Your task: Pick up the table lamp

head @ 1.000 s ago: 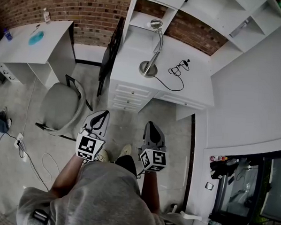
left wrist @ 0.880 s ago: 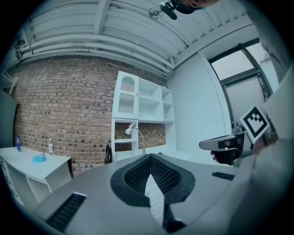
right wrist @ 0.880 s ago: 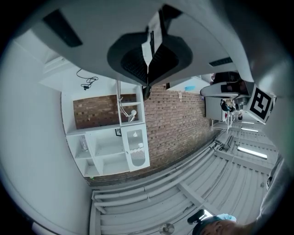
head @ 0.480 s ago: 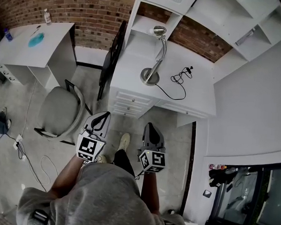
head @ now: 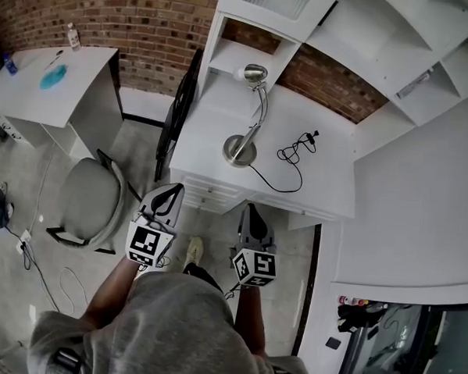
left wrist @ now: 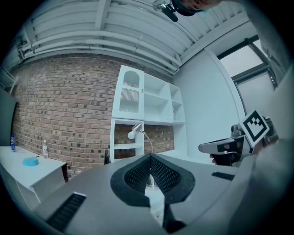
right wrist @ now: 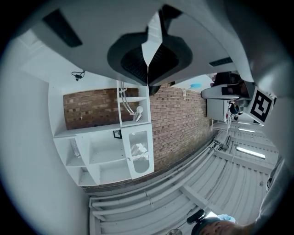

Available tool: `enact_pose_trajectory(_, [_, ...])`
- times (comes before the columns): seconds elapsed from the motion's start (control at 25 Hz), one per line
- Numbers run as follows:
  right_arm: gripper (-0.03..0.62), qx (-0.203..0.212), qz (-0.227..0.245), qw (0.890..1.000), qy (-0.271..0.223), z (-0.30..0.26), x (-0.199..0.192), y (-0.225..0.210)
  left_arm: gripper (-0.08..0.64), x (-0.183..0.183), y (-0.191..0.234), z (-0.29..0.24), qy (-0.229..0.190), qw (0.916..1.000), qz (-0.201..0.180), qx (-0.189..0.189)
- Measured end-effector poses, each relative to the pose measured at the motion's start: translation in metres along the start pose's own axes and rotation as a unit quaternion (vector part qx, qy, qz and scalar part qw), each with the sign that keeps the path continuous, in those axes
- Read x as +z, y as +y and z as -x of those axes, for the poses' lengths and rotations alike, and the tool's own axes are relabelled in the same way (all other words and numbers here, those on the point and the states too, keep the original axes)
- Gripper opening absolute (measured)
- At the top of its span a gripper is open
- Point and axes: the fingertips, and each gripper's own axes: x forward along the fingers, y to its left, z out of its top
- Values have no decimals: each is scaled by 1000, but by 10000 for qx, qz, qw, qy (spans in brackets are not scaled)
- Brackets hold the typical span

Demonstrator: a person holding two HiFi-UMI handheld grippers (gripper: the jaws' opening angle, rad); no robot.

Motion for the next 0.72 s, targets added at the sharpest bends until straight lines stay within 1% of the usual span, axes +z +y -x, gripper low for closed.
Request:
enact_pose_trajectory(0.2, [23, 73, -6, 10000, 23, -29, 2, -32, 3, -1, 0, -42, 95, 9999, -22, 104])
enact_pose_trajectory(0.44, [23, 165, -70, 9998, 84, -56, -4, -68, 3, -5, -7, -87, 185, 9997, 22, 138])
enact_pose_trajectory(0.72, [23, 337, -131, 9993, 117, -83, -7, -104, 3, -4, -13, -132, 188, 9993, 67, 304])
